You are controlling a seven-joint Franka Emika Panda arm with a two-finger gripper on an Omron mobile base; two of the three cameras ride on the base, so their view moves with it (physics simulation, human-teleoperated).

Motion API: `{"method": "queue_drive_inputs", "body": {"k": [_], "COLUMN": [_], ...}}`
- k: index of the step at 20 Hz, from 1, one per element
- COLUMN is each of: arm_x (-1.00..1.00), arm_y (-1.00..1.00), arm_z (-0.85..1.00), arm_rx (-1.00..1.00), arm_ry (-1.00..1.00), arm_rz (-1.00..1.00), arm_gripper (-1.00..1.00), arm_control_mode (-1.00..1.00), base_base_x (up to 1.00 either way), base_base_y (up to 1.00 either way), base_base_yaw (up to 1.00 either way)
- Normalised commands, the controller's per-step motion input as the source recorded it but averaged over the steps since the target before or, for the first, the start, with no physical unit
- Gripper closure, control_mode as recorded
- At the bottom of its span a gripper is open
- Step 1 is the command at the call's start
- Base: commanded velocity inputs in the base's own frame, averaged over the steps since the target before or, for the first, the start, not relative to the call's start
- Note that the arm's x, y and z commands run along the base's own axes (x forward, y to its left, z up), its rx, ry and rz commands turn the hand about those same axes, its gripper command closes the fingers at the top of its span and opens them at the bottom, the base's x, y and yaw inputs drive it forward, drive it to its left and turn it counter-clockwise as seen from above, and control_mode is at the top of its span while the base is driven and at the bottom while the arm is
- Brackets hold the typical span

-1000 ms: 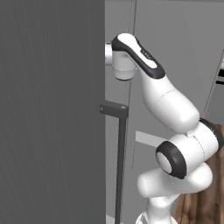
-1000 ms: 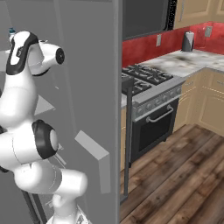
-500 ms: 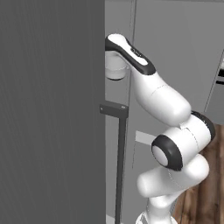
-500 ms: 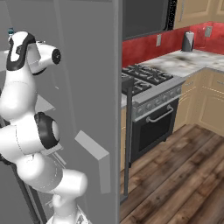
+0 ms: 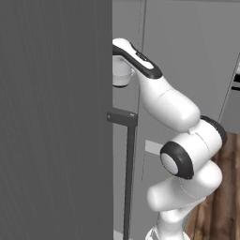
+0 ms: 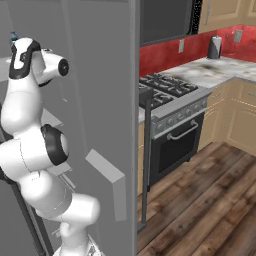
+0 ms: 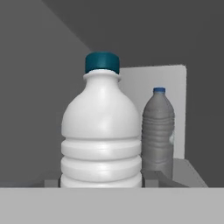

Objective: Take the bottled waters from the counter and place them in the freezer to freeze. Close the freezer door after placing the bottles.

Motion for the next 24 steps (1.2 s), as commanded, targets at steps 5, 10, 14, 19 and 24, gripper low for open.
{"method": "queue_drive_inputs", "body": {"k": [5, 10, 14, 19, 24], "arm_x": [0.14, 0.15, 0.15, 0.18, 0.12], "arm_y": [0.04, 0.10, 0.11, 0.16, 0.20], "arm_z": [-0.20, -0.16, -0.10, -0.15, -0.20], "arm_rx": [0.00, 0.00, 0.00, 0.00, 0.00], "arm_ry": [0.00, 0.00, 0.00, 0.00, 0.00], "arm_rz": [-0.02, -0.02, -0.02, -0.02, -0.02], "arm_gripper": [1.00, 1.00, 1.00, 1.00, 1.00], "arm_control_mode": [-1.00, -1.00, -1.00, -1.00, -1.00], "base_base_x": [0.00, 0.00, 0.00, 0.00, 0.00], "base_base_y": [0.00, 0.00, 0.00, 0.00, 0.00], "base_base_yaw": [0.00, 0.00, 0.00, 0.00, 0.00]}}
